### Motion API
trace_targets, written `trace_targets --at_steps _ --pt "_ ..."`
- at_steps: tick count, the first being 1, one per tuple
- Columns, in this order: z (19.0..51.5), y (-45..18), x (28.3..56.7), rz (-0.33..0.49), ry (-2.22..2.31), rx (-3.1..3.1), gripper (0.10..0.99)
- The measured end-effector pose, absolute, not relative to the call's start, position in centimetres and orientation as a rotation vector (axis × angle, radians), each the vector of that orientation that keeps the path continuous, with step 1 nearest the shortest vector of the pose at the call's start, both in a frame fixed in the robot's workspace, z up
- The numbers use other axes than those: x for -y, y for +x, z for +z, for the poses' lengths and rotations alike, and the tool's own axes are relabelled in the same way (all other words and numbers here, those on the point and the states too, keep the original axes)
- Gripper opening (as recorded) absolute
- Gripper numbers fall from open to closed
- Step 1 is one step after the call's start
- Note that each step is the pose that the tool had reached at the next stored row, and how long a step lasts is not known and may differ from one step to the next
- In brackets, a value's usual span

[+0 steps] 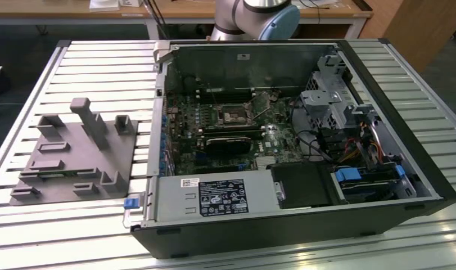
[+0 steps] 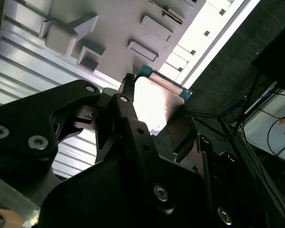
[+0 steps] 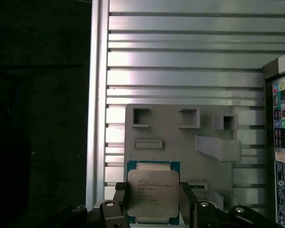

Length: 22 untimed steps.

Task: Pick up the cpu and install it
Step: 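Pick up the cpu and move it towards the insertion slot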

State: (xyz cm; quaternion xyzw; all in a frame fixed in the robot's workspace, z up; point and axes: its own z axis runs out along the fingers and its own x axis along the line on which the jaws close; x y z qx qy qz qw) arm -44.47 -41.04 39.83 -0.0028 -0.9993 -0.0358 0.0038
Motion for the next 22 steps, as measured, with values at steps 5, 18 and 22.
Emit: trace_targets --at_steps 5,18,22 --pt "41.1 -44.5 41.0 -0.112 -0.009 3.132 0.525" --pt "41.6 -43.6 41.0 -0.113 -0.009 3.132 0.525" --pt "41.6 -43.3 41.0 -0.113 -0.009 3.132 0.525"
